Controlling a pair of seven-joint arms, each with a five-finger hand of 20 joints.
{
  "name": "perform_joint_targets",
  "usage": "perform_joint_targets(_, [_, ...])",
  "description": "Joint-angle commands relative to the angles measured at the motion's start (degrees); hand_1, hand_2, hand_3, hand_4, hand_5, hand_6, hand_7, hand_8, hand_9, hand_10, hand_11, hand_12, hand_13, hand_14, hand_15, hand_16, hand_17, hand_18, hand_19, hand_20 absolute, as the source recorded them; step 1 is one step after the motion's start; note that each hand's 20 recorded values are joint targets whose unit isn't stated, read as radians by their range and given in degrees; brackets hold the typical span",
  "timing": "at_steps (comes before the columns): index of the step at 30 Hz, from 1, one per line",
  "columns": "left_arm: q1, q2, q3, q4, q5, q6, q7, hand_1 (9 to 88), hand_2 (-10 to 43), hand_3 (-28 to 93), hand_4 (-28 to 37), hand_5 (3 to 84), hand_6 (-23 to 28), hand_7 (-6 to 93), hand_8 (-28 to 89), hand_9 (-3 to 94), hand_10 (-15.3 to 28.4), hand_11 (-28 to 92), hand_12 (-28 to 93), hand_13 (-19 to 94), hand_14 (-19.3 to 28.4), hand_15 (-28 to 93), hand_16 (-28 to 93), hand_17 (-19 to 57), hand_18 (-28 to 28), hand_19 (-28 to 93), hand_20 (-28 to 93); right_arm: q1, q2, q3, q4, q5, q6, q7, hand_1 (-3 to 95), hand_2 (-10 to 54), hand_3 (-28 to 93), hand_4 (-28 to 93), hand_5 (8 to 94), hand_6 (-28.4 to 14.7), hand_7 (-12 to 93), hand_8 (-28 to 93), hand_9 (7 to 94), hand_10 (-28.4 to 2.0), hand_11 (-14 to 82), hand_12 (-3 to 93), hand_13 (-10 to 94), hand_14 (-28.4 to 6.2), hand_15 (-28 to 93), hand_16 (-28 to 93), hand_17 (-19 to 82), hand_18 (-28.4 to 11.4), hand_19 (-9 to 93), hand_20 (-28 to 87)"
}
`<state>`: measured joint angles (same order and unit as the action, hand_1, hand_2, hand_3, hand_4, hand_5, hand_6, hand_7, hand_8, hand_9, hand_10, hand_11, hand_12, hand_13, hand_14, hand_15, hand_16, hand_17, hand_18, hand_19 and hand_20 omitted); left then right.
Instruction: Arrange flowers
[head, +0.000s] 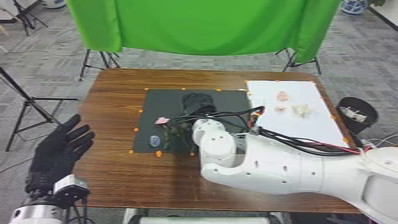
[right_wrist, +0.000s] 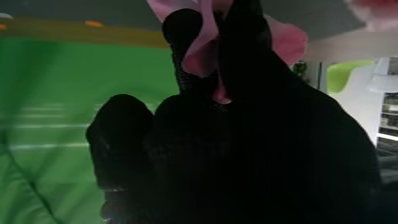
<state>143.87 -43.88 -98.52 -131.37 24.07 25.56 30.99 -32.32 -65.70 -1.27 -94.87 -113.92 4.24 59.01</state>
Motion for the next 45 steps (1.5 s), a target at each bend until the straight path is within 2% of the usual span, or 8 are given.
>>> perform_joint_targets(1, [0.1,-1.04,0.16,0.00,0.87,-0.70,-0.92,30.3,7.2,66,-20.7,39.1,10.4,9.8,-8,32.1,18.9,29,11,18,23.8,49,-11,-9.4,20.7,44,8,1.6,-1.1,1.5,-1.4,-0.2,1.0,-1.0,62.6,-9.5,74,-28,77.6,-3.8,27,12,90.9,-9.1,13.8,35.4,87,-2.6,73,17,65,-12.8,93,40])
perform_joint_targets(10, [-2.1,-1.36,0.94,0.57,1.77,-1.31,-2.34,30.3,7.1,66,-20.8,39.1,10.4,9.7,-8,32.0,18.9,29,11,18,23.8,49,-11,-9.4,20.7,44,8,-0.4,-3.0,2.7,-1.1,1.0,-0.3,-2.7,62.4,-9.5,74,-27,77.8,-3.8,26,12,90.9,-9.0,13.5,35.5,86,-2.5,73,17,65,-12.8,93,40])
perform_joint_targets(23, [-3.3,-2.61,0.69,1.11,3.31,-2.74,-4.87,30.3,7.1,66,-20.9,39.1,10.4,9.7,-8,32.1,18.9,29,11,18,23.9,49,-11,-9.4,20.6,44,8,-4.5,-4.2,5.7,-1.3,2.6,-4.5,-2.7,56.7,-9.5,71,-25,73.6,-4.0,25,10,88.6,-10.1,12.4,34.5,85,-3.5,73,17,64,-13.6,93,39])
perform_joint_targets(32, [-3.4,-3.09,0.53,1.24,3.81,-3.15,-5.95,30.3,7.2,66,-20.8,39.1,10.4,9.8,-8,32.1,18.9,29,11,18,23.9,49,-11,-9.4,20.6,44,8,-4.8,-4.4,6.6,-2.0,3.3,-7.2,-2.4,48.2,-9.5,70,-23,67.6,-5.6,23,7,80.4,-14.1,26.1,22.9,82,-4.4,74,16,62,-14.1,93,38])
perform_joint_targets(37, [-2.7,-2.73,0.52,1.06,3.56,-2.75,-5.35,30.3,7.2,66,-20.7,39.1,10.4,9.9,-8,32.1,18.9,29,11,18,23.8,49,-11,-9.4,20.7,44,8,-4.0,-3.8,6.0,-2.5,3.1,-7.0,-2.1,43.9,-9.5,73,-22,64.6,-5.7,23,-9,75.8,-16.4,30.2,18.0,81,-5.4,75,16,61,-14.5,93,38])
perform_joint_targets(38, [-3.0,-3.26,0.28,1.09,4.20,-3.05,-6.39,30.4,7.2,66,-20.7,39.1,10.4,9.9,-8,32.1,18.9,29,11,18,23.8,49,-11,-9.4,20.6,44,8,-4.0,-3.7,6.3,-2.7,3.2,-7.3,-2.1,43.7,-9.5,73,-22,64.2,-5.9,23,-10,75.2,-16.6,30.4,18.1,80,-5.4,75,16,61,-14.6,93,38])
perform_joint_targets(39, [-2.9,-2.99,0.34,1.09,3.95,-2.92,-6.01,30.4,7.2,66,-20.7,39.1,10.4,9.9,-8,32.1,18.9,29,11,18,23.8,49,-11,-9.4,20.7,44,8,-3.3,-3.7,5.6,-2.6,3.0,-6.3,-2.1,43.5,-9.5,73,-22,63.8,-6.0,23,-10,74.8,-16.7,30.8,18.3,80,-5.5,75,16,61,-14.6,93,38])
perform_joint_targets(45, [-3.6,-3.24,0.60,1.23,4.54,-3.59,-6.61,30.4,7.1,66,-20.6,39.1,10.4,9.9,-8,32.1,18.9,29,11,18,23.9,49,-11,-9.4,20.6,44,8,-1.7,-3.4,3.9,-1.7,1.7,-4.8,-1.7,52.5,-9.5,72,-25,65.3,-6.3,24,7,77.4,-13.9,22.4,28.0,80,-5.0,76,15,61,-14.2,93,37])
